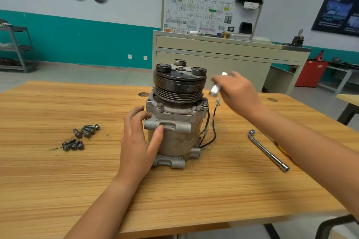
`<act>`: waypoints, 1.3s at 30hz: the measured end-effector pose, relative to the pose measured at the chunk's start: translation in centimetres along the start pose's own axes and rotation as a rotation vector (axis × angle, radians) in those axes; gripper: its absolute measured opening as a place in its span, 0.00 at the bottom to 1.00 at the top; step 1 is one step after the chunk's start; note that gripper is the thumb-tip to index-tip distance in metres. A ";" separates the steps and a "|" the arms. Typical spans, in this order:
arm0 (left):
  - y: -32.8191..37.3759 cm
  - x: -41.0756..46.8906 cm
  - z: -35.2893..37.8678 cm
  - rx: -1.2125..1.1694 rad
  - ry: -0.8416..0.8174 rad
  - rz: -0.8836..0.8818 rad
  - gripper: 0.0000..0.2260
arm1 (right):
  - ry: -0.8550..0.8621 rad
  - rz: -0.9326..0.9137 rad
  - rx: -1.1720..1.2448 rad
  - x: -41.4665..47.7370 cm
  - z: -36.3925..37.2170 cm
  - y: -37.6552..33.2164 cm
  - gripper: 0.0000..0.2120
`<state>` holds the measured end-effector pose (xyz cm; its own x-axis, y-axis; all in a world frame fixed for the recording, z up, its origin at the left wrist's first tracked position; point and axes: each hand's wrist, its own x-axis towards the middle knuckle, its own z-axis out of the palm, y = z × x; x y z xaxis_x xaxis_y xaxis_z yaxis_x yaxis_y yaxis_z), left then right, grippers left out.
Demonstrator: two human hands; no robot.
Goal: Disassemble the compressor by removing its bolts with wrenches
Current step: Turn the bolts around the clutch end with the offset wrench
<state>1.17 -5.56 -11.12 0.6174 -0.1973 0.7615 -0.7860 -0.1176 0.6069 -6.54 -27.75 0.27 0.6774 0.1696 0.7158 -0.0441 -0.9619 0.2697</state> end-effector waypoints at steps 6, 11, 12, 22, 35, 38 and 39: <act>-0.1 -0.1 0.1 -0.006 0.022 0.001 0.22 | -0.144 0.370 0.105 -3.5 -5.5 -0.7 0.14; 0.0 -0.1 0.0 -0.004 0.021 0.010 0.21 | -0.460 0.299 -0.091 -4.6 -7.0 -3.3 0.17; 0.0 -0.1 0.0 -0.008 0.020 0.007 0.20 | -0.494 0.289 -0.116 -4.5 -7.1 -3.7 0.17; 0.0 -0.1 0.0 0.003 0.026 -0.008 0.21 | -0.666 0.045 -0.534 -2.6 -7.6 -5.7 0.20; -0.1 -0.1 0.7 0.022 0.052 -0.025 0.22 | -0.379 -0.095 -0.414 -1.0 -2.2 -0.1 0.12; -0.1 0.1 0.7 0.034 0.054 -0.029 0.22 | -0.040 -0.129 -0.226 0.4 0.7 -0.4 0.05; -0.1 0.0 0.7 0.031 0.053 -0.027 0.22 | 0.016 -0.133 -0.185 0.9 1.3 -0.7 0.06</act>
<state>1.20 -6.24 -11.30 0.6385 -0.1424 0.7564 -0.7692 -0.1528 0.6205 -4.99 -27.18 -0.09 0.6749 0.2975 0.6753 -0.0895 -0.8754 0.4751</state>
